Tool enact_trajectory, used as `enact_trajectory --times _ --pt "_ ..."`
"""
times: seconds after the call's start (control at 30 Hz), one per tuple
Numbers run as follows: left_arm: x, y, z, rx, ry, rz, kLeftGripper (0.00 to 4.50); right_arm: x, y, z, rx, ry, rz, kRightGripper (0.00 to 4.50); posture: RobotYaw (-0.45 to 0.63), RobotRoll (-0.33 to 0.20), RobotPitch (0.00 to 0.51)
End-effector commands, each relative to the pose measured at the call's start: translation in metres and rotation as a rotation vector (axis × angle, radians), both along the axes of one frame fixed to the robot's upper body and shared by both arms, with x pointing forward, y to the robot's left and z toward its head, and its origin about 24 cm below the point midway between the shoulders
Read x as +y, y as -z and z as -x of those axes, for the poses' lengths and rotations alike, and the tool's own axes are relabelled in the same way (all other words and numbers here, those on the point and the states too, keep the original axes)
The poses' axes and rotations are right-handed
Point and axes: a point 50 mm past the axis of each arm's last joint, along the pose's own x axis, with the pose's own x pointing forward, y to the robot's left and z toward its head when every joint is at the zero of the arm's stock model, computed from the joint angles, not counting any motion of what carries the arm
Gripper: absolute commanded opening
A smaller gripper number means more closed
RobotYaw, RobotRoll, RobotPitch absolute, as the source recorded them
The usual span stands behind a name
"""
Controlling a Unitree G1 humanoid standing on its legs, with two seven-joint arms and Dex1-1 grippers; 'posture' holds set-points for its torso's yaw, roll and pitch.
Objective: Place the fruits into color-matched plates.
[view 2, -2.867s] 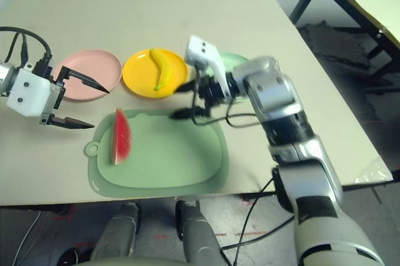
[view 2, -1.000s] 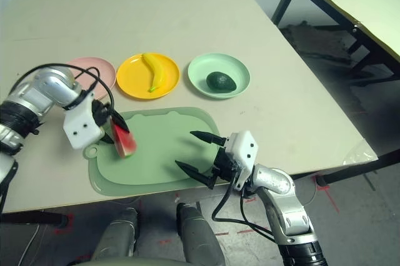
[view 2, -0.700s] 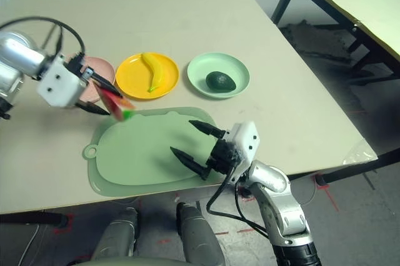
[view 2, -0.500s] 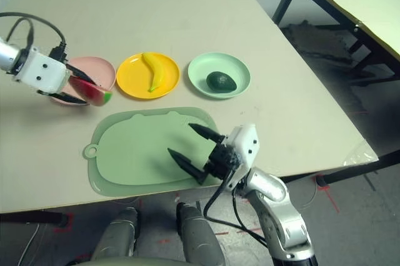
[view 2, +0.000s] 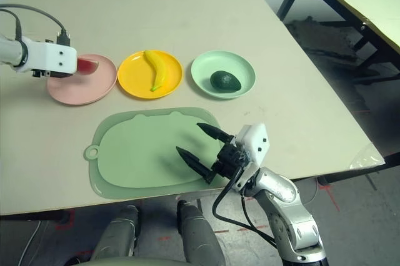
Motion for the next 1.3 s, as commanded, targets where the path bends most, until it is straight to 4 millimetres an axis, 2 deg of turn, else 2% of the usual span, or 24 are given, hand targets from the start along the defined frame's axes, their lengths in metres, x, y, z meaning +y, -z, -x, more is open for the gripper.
enact_trajectory --times 0.03,0.1,0.3,0.33,0.53,0.63,0.77,0.83,0.97,1.1,1.23,1.3 --pt "0.003 0.010 0.000 0.016 -0.018 -0.001 2.20 -0.002 -0.004 0.005 -0.004 0.015 -0.006 4.50 -0.12 0.000 0.239" --pt "0.002 0.013 0.000 0.021 -0.015 -0.008 2.20 -0.003 -0.004 0.007 0.000 0.019 -0.003 4.50 -0.13 0.000 0.242" --pt "0.003 0.012 0.000 0.011 -0.021 -0.003 4.33 -0.003 -0.008 0.001 -0.005 0.023 -0.003 4.50 -0.12 0.000 0.252" --pt "0.003 0.010 0.000 0.005 -0.019 0.002 4.47 -0.004 -0.009 0.000 -0.007 0.026 -0.004 4.50 -0.12 0.000 0.251" --pt "0.012 -0.012 0.006 -0.049 -0.017 0.111 4.47 -0.019 -0.020 -0.022 -0.065 0.119 0.010 4.50 -0.09 0.000 0.247" --pt "0.018 -0.023 0.010 -0.065 -0.023 0.233 4.47 -0.028 -0.028 -0.034 -0.087 0.177 0.001 4.50 -0.09 0.000 0.243" --pt "0.040 -0.044 0.027 -0.091 -0.024 0.520 4.47 -0.043 -0.048 -0.057 -0.136 0.292 0.007 4.50 -0.08 0.000 0.231" --pt "0.049 -0.047 0.034 -0.100 -0.028 0.614 4.47 -0.048 -0.058 -0.068 -0.148 0.341 -0.006 4.50 -0.05 0.000 0.226" --pt "0.058 -0.047 0.050 -0.138 -0.041 0.774 4.47 -0.064 -0.068 -0.088 -0.146 0.413 -0.025 4.50 -0.02 0.000 0.218" --pt "0.057 -0.043 0.074 -0.211 -0.091 1.006 4.47 -0.083 -0.062 -0.092 -0.128 0.431 -0.020 4.50 0.03 0.000 0.211" --pt "0.056 -0.024 0.102 -0.252 -0.192 1.205 4.47 -0.096 -0.052 -0.084 -0.111 0.442 -0.040 4.50 0.04 0.000 0.210" --pt "0.060 -0.003 0.122 -0.250 -0.288 1.264 4.47 -0.109 -0.052 -0.079 -0.131 0.490 -0.073 4.50 0.02 0.000 0.210"
